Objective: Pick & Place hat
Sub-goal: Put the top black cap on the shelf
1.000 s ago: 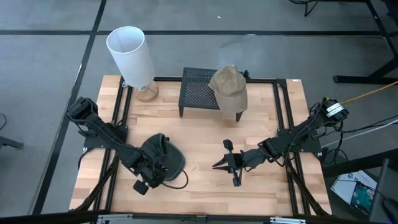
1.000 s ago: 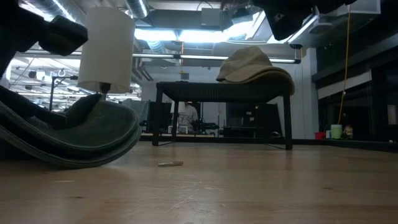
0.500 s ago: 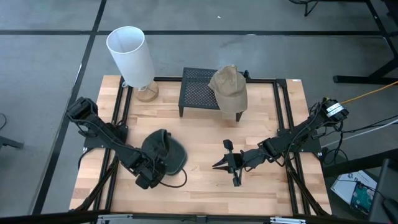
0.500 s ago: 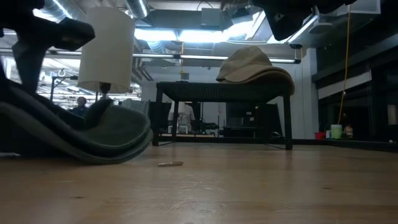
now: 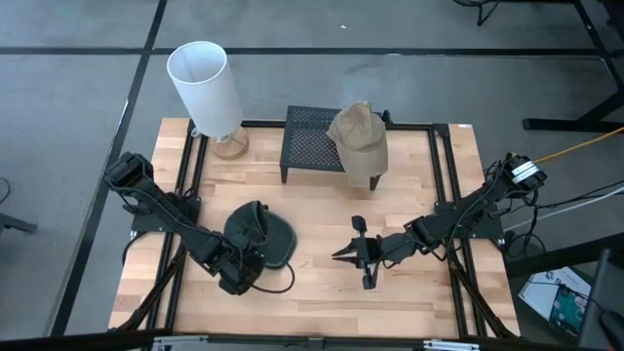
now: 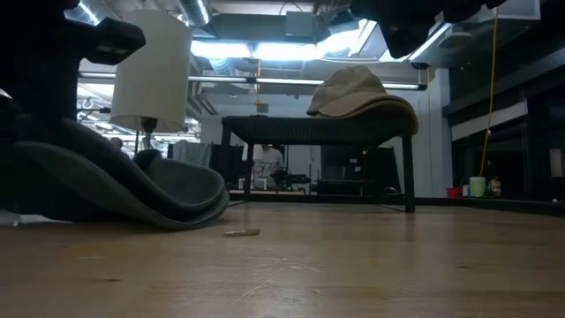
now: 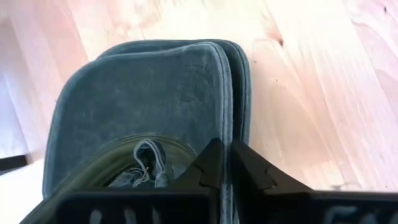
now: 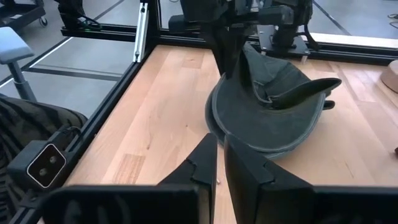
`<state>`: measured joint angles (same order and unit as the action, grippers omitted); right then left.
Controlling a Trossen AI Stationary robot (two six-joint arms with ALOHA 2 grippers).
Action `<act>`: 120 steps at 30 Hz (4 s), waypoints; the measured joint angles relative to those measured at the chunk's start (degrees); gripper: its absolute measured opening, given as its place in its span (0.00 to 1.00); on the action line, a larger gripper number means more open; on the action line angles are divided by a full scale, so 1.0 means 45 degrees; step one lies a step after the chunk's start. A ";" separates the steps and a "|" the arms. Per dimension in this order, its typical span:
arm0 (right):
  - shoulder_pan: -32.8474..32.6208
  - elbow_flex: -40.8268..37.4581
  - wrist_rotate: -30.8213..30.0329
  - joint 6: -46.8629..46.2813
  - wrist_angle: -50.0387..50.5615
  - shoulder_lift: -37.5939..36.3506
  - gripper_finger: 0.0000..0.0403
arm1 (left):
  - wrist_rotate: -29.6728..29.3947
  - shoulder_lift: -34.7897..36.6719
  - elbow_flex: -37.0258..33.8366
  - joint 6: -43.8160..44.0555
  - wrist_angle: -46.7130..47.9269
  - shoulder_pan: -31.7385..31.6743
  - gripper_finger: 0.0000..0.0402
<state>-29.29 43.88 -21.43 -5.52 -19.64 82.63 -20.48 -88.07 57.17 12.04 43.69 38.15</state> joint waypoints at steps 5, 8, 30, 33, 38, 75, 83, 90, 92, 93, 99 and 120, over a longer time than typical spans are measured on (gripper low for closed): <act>0.0013 0.0000 0.0000 -0.0001 -0.0008 0.0000 0.08 | -0.0309 0.0272 0.0000 -0.0025 -0.0127 -0.0029 0.02; 0.0013 0.0000 0.0000 0.0000 -0.0053 0.0000 0.08 | -0.0602 0.0637 0.0000 0.0201 -0.0150 -0.0044 0.02; 0.0159 0.0043 0.0019 0.1369 -0.1470 0.0005 0.08 | 0.0133 0.4622 0.0000 0.3166 -0.0922 -0.2588 0.02; 0.0259 0.0235 0.0373 0.1331 -0.1434 0.0010 0.11 | 0.0307 0.4853 -0.0005 0.3205 -0.1626 -0.2855 0.02; 0.0692 0.0737 0.1000 0.1340 -0.1436 0.0010 0.29 | 0.1568 0.5108 -0.0002 0.3193 -0.3669 -0.3367 0.02; 0.2121 0.1355 0.2319 0.0177 -0.1759 0.0631 0.04 | 0.4164 0.5129 0.0000 0.3022 -0.6427 -0.4747 0.07; 0.2160 0.1355 0.2677 -0.2290 -0.0540 -0.0258 0.03 | 0.4157 0.6195 0.0016 -0.0871 -0.6444 -0.4859 0.15; 0.2165 0.1341 0.0307 -0.3504 0.1533 -0.1994 0.03 | 0.4146 0.7742 0.0024 -0.4098 -0.5966 -0.4176 0.25; 0.2165 0.1341 -0.0544 -0.3445 0.1585 -0.2270 0.03 | 0.4002 0.7756 0.0024 -0.4994 -0.5632 -0.3827 0.26; 0.2161 0.1341 -0.0849 -0.3372 0.1580 -0.2403 0.03 | 0.3723 0.7690 0.0024 -0.5388 -0.5451 -0.3663 0.27; 0.2160 0.1341 -0.1936 -0.3030 0.1646 -0.3119 0.03 | 0.0953 0.6915 0.0011 -0.7649 -0.3446 -0.2686 0.27; 0.3282 0.1341 0.0940 -0.6008 0.1675 -0.4235 0.04 | -0.5463 0.4932 0.0000 -1.4901 -0.2449 -0.1709 0.27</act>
<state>-14.52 49.91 -17.20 -32.56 -12.11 63.57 -45.06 -65.88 57.17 -55.02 32.67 30.46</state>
